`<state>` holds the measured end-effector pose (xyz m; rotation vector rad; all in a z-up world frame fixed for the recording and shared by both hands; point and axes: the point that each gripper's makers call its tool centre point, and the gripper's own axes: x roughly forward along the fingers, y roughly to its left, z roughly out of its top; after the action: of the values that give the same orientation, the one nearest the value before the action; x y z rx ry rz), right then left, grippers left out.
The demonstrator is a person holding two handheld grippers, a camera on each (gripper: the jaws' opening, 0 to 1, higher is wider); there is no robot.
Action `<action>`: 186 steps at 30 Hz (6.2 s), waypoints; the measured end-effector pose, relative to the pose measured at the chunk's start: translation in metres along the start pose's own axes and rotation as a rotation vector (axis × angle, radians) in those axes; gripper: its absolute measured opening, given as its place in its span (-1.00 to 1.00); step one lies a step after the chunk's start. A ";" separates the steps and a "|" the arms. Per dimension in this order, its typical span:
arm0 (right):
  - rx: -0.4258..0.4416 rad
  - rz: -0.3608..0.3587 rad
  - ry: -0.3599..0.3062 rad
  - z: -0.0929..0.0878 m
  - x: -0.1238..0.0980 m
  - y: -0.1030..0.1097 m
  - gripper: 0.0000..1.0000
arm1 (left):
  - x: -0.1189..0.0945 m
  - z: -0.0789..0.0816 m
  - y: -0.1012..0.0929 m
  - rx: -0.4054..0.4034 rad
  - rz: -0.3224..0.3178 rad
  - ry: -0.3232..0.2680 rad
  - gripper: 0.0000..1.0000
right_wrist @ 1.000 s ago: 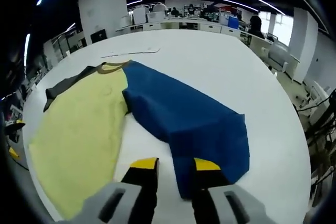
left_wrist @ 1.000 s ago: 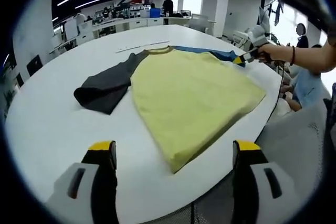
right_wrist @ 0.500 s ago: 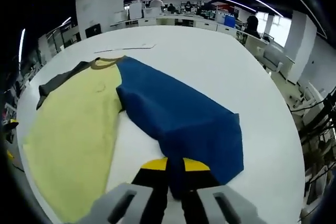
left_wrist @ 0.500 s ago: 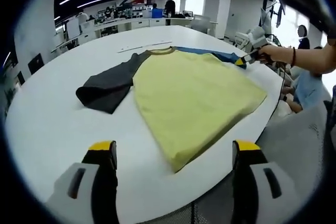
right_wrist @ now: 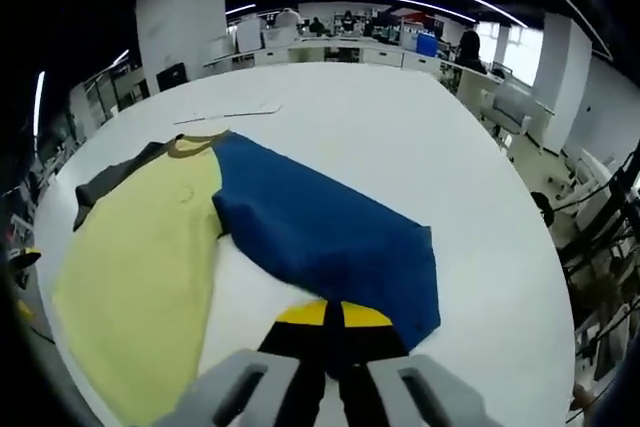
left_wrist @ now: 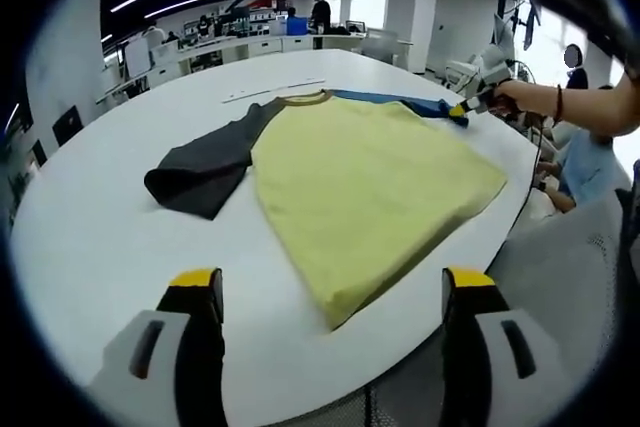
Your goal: Fold the garment on the visible template until the final outline fits inside the template.
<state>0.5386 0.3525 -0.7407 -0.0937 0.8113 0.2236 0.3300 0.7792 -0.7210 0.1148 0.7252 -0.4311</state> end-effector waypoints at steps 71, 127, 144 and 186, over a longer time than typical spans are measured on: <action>0.155 -0.214 0.089 0.040 -0.036 -0.119 -1.00 | -0.013 0.014 0.006 -0.018 -0.011 -0.089 0.98; -0.139 0.210 0.027 0.161 0.021 0.133 -1.00 | -0.023 0.011 0.004 -0.038 -0.028 -0.094 0.93; -0.196 0.300 0.020 0.173 0.023 0.201 -1.00 | -0.025 0.010 0.008 -0.049 -0.011 -0.093 0.91; -0.362 0.517 0.003 0.162 0.021 0.347 -1.00 | -0.025 -0.002 0.016 -0.073 0.008 -0.063 0.87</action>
<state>0.5866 0.7206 -0.6438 -0.2244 0.7804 0.8591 0.3188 0.8026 -0.7064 0.0355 0.6771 -0.3985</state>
